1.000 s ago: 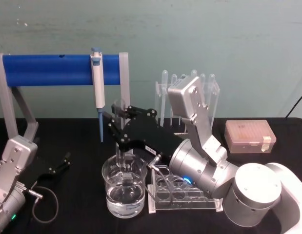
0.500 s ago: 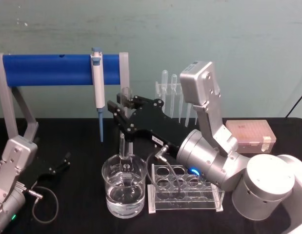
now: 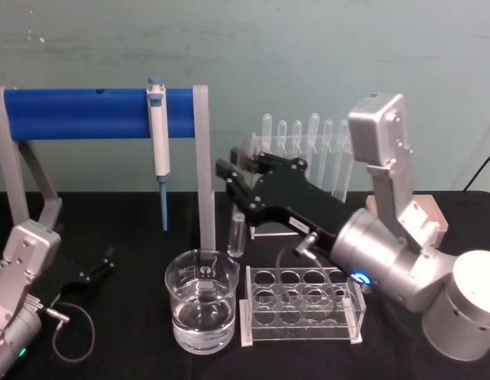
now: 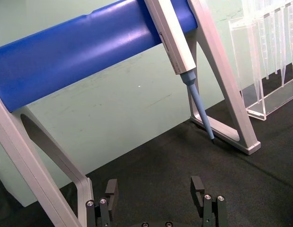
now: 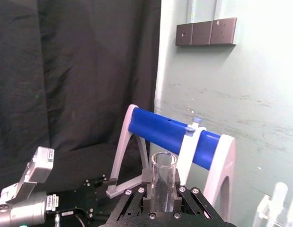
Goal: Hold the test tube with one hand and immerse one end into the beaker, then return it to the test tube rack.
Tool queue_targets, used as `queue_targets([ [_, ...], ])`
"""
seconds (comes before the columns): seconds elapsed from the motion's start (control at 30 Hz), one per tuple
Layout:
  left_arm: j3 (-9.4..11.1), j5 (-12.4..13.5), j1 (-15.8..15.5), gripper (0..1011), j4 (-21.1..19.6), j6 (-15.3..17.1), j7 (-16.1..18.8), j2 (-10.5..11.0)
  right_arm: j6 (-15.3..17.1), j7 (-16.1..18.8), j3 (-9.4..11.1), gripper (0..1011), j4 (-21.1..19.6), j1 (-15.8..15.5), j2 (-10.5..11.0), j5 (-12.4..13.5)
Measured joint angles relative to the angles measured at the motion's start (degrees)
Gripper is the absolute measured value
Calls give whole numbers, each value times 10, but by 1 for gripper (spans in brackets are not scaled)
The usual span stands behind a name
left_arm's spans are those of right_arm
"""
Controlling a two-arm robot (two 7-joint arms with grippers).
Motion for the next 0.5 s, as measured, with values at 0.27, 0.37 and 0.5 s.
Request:
queue_targets([
  [0.27, 0, 0, 0, 1000, 0, 0, 0, 0, -14, -7, 23, 224, -25, -30, 34, 13],
  [0.37, 0, 0, 0, 1000, 0, 0, 0, 0, -21, -10, 30, 224, -30, -40, 45, 12],
  [0.5, 0, 0, 0, 1000, 0, 0, 0, 0, -28, -13, 37, 224, -30, -51, 55, 11],
])
